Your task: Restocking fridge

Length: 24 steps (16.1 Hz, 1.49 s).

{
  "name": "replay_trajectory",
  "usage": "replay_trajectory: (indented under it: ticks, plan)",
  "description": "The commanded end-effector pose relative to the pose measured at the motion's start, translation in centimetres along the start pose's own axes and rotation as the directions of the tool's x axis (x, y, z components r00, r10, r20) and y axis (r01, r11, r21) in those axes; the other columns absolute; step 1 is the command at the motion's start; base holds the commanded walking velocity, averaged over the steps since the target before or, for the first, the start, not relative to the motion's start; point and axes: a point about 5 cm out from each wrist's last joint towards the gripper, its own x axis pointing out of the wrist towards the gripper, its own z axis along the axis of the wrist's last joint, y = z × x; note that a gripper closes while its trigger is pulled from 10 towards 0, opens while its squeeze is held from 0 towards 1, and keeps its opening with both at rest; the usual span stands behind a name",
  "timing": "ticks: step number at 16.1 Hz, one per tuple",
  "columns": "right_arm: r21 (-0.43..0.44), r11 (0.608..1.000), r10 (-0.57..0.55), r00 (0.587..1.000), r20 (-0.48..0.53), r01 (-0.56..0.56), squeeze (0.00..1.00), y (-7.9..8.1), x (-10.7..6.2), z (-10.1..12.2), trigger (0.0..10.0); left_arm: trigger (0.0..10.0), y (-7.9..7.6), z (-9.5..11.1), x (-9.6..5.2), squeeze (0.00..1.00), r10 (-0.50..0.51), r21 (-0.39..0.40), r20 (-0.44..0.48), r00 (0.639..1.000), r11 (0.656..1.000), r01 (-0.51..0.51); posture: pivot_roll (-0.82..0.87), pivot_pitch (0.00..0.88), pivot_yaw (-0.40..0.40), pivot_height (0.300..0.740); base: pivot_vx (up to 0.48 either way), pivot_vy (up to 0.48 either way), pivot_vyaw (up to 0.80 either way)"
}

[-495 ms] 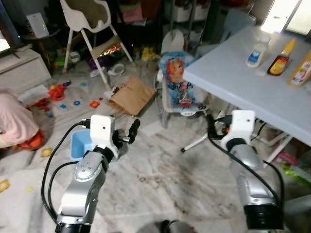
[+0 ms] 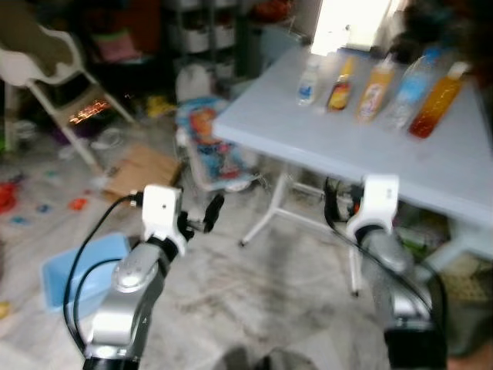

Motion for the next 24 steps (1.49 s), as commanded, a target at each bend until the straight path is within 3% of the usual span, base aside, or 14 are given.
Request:
replay_trajectory:
  ticks: [1, 6, 11, 14, 15, 17, 20, 22, 24]
  plan:
    - [-0.002, 1.000, 0.000, 1.000, 0.029, 0.000, 0.00, -0.1, 0.3, 0.9, 10.0, 10.0, -0.4, 0.4, 0.3, 0.00, -0.025, 0.008, 0.014, 1.000, 1.000, 0.025, 0.00, 0.000, -0.009, 0.740, 0.401, 0.000, 0.00]
    - [0.001, 1.000, 0.001, 0.999, 0.045, -0.001, 0.00, 0.1, 0.2, 1.1, 10.0, 10.0, -0.7, 0.6, 0.5, 0.00, -0.034, 0.010, 0.029, 0.999, 0.999, 0.033, -0.01, 0.000, -0.006, 0.740, 0.403, 0.000, -0.26]
    - [-0.020, 0.996, -0.083, 0.988, 0.131, 0.086, 0.00, -1.0, -1.3, 2.0, 10.0, 10.0, 0.4, 1.1, 0.0, 0.00, 0.067, 0.025, 0.072, 0.995, 0.997, -0.069, -0.01, 0.000, -0.007, 0.740, 0.400, 0.000, 0.00]
    - [-0.038, 0.988, -0.145, 0.985, 0.096, 0.150, 0.00, -1.7, -2.3, 1.0, 10.0, 10.0, 1.5, 0.9, -0.6, 0.00, 0.147, 0.038, 0.083, 0.986, 0.988, -0.150, -0.01, 0.000, 0.002, 0.740, 0.000, 0.000, 0.00]
    - [-0.040, 0.986, -0.160, 0.984, 0.076, 0.163, 0.00, -1.8, -2.5, 0.5, 10.0, 10.0, 2.1, 1.1, -1.0, 0.00, 0.196, 0.078, 0.124, 0.973, 0.975, -0.207, -0.01, 0.000, 0.008, 0.740, 0.000, 0.000, 0.00]
    - [-0.080, 0.981, -0.167, 0.981, 0.097, 0.175, 0.00, -1.7, -2.9, 0.3, 10.0, 10.0, 2.7, 0.7, -1.4, 0.00, 0.206, 0.046, 0.131, 0.970, 0.976, -0.213, -0.02, 0.000, 0.016, 0.740, 0.000, 0.000, 0.00]
    - [-0.051, 0.975, -0.209, 0.973, 0.093, 0.215, 0.00, -1.9, -3.5, 0.0, 10.0, 10.0, 4.5, 0.3, -2.3, 0.00, 0.338, 0.120, 0.151, 0.929, 0.927, -0.356, -0.02, 0.000, 0.018, 0.740, 0.000, 0.000, 0.00]
    - [0.012, 0.982, -0.188, 0.980, 0.064, 0.187, 0.00, -1.6, -4.0, -0.4, 10.0, 10.0, 4.5, -0.2, -2.4, 0.00, 0.329, 0.098, 0.138, 0.934, 0.934, -0.343, -0.02, 0.000, 0.016, 0.740, 0.000, 0.000, 0.00]
    - [0.007, 0.987, -0.163, 0.981, 0.101, 0.163, 0.00, -1.4, -4.1, -0.1, 10.0, 10.0, 4.5, -0.3, -2.6, 0.00, 0.341, 0.116, 0.132, 0.931, 0.927, -0.356, -0.01, 0.000, 0.015, 0.740, 0.000, 0.000, 0.00]
